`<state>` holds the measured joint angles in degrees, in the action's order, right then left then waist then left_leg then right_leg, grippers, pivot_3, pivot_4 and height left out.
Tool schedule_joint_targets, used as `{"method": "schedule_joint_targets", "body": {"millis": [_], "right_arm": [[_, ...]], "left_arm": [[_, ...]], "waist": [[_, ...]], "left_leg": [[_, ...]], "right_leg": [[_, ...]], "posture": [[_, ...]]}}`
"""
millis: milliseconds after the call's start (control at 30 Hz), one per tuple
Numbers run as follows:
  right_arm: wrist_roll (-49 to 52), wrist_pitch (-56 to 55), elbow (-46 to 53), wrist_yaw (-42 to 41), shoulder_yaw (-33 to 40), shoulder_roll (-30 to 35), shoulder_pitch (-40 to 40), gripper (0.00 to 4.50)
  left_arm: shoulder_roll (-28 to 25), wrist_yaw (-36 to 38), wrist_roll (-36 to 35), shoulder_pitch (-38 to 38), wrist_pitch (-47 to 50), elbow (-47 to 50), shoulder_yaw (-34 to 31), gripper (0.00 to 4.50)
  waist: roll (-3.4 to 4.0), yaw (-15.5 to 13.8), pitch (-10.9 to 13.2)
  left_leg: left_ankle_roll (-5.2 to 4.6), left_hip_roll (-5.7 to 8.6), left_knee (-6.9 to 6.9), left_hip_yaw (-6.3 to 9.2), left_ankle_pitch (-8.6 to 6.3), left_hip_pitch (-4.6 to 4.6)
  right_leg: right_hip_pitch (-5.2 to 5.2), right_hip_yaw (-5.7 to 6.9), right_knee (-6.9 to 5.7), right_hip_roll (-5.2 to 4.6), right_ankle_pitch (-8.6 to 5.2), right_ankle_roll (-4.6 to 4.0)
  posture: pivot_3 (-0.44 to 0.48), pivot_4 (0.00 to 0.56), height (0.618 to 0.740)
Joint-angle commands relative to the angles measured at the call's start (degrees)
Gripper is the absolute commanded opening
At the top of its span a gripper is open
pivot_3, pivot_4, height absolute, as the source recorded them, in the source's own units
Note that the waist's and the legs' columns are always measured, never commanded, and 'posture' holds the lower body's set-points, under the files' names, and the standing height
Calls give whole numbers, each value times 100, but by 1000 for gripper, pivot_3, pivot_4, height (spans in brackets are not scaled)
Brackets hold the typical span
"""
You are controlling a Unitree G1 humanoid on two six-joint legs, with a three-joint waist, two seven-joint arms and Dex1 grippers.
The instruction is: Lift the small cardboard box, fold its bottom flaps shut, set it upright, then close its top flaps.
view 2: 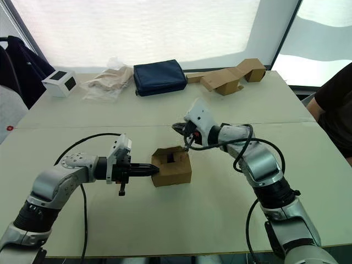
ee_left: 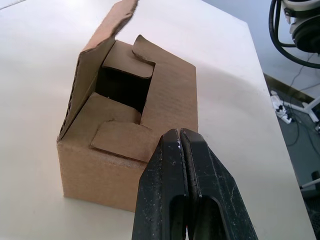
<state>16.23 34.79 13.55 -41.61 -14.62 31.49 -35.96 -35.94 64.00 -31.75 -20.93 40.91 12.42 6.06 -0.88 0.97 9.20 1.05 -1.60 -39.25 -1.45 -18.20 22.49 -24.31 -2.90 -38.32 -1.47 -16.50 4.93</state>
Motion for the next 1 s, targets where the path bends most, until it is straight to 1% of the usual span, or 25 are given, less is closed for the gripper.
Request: {"method": "schedule_joint_targets", "body": {"millis": [33,267,400,467,567,767,833,1000], "right_arm": [[-38,-178,422,-407,-116,216,197,0],[15,39,764,-566,-151,284,546,0],[15,134,840,-507,-109,203,592,0],[4,157,841,-496,-101,178,591,0],[-24,163,845,-479,-118,149,601,0],[-70,147,819,-439,-129,111,574,0],[-76,136,819,-427,-122,106,573,0],[-39,170,901,-422,-72,136,607,0]], "left_arm": [[-70,-4,-12,0,-92,149,-17,36],[-57,-37,-15,-40,-136,90,-65,36],[76,-97,-767,-223,408,112,-547,36],[124,-178,-897,-340,490,39,-661,36],[263,-391,-738,-533,331,-207,-657,36],[610,-638,-109,-680,-343,-740,-321,36],[703,-633,63,-696,-539,-937,-203,36],[741,-525,169,-654,-688,-1068,-104,36]], "waist": [[0,-4,0],[0,0,0],[0,1,0],[0,-2,0],[0,-9,0],[0,-11,0],[0,-12,0],[0,-3,0]], "left_leg": [[0,0,0,0,0,0],[0,-1,0,1,0,0],[0,-1,0,2,0,0],[0,-1,0,3,0,0],[0,0,-1,3,0,0],[1,2,-1,2,0,0],[1,2,-1,2,1,-1],[2,1,0,2,1,0]], "right_leg": [[0,0,0,0,0,0],[0,0,-1,1,0,0],[0,0,-1,1,0,0],[0,1,-1,1,0,0],[1,1,0,0,0,0],[1,1,0,0,0,0],[1,1,-1,1,0,0],[0,1,0,1,0,0]], "posture": [[0,150,740],[0,150,740],[0,150,740],[0,150,740],[0,150,740],[0,150,740],[0,150,740],[0,150,740]]}}
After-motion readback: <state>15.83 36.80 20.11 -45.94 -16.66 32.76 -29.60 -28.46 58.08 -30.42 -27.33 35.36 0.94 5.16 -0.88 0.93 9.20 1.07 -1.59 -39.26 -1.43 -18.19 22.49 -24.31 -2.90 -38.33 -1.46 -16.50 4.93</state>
